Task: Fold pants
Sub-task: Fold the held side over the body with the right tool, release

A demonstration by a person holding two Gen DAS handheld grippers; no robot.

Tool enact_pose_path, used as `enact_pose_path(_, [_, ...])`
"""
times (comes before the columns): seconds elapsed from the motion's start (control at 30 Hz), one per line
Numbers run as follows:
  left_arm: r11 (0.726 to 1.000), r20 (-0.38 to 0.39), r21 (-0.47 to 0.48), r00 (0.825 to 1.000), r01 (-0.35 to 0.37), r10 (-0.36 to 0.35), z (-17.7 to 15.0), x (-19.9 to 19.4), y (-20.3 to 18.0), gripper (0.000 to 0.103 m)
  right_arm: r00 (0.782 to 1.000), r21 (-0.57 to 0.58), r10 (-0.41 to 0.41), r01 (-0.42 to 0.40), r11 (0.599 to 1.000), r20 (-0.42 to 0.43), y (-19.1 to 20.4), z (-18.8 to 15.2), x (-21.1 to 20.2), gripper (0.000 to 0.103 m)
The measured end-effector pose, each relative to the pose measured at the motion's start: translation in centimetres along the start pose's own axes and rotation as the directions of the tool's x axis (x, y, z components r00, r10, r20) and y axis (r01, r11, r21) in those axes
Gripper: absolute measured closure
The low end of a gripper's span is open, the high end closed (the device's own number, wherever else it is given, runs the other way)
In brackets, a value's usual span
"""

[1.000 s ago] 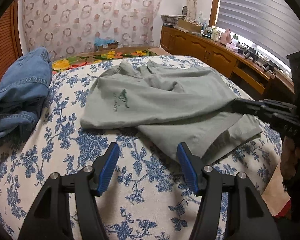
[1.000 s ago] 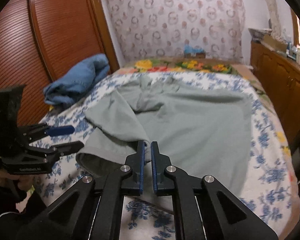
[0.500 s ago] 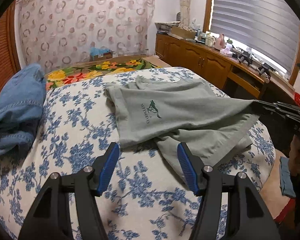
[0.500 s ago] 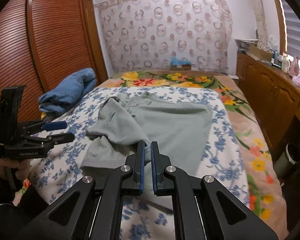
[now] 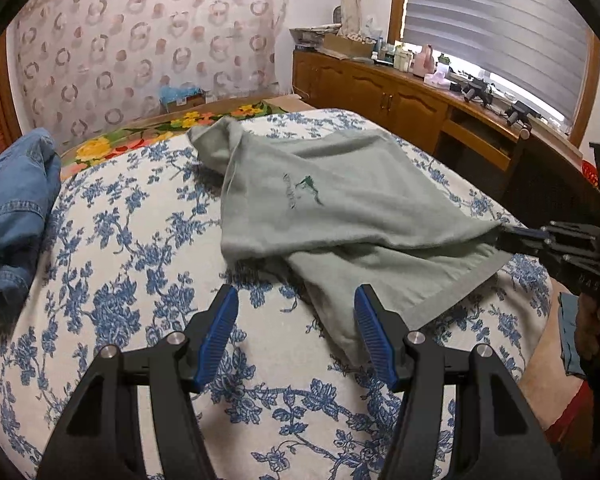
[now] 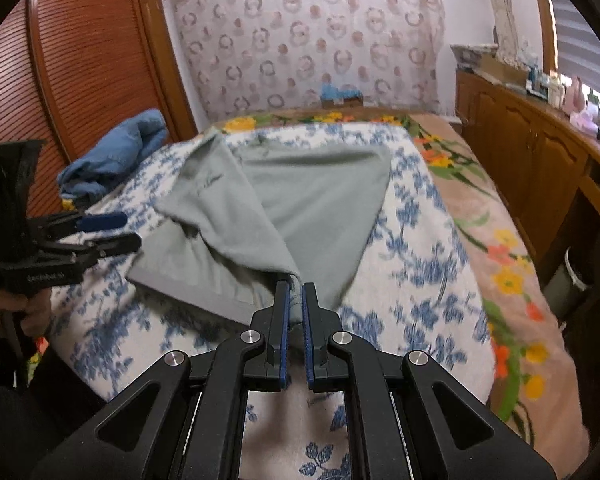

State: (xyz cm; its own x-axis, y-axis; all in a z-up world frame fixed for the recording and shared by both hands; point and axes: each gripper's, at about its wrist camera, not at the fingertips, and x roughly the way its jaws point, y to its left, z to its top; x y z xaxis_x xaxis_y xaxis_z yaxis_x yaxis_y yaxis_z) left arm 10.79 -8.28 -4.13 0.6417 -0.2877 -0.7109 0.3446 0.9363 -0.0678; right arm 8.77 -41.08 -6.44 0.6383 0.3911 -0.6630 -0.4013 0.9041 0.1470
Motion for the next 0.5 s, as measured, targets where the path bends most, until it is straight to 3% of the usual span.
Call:
enact_pose_path(0.23, [1.0,-0.001,-0.006,1.0,-0.008,0.008,-0.4,0.1,0.2,0.043,1.0,0.027,-0.007,0.008,1.0,-0.017,-0.5,-0.8,0.3,0.099])
enact_pose_path(0.5, [1.0,0.017,-0.024,1.0,-0.019,0.019,-0.4,-0.6,1.1,0.043,0.998,0.017,-0.05,0.049,0.999,0.038,-0.6,0.1,-1.3,0.072])
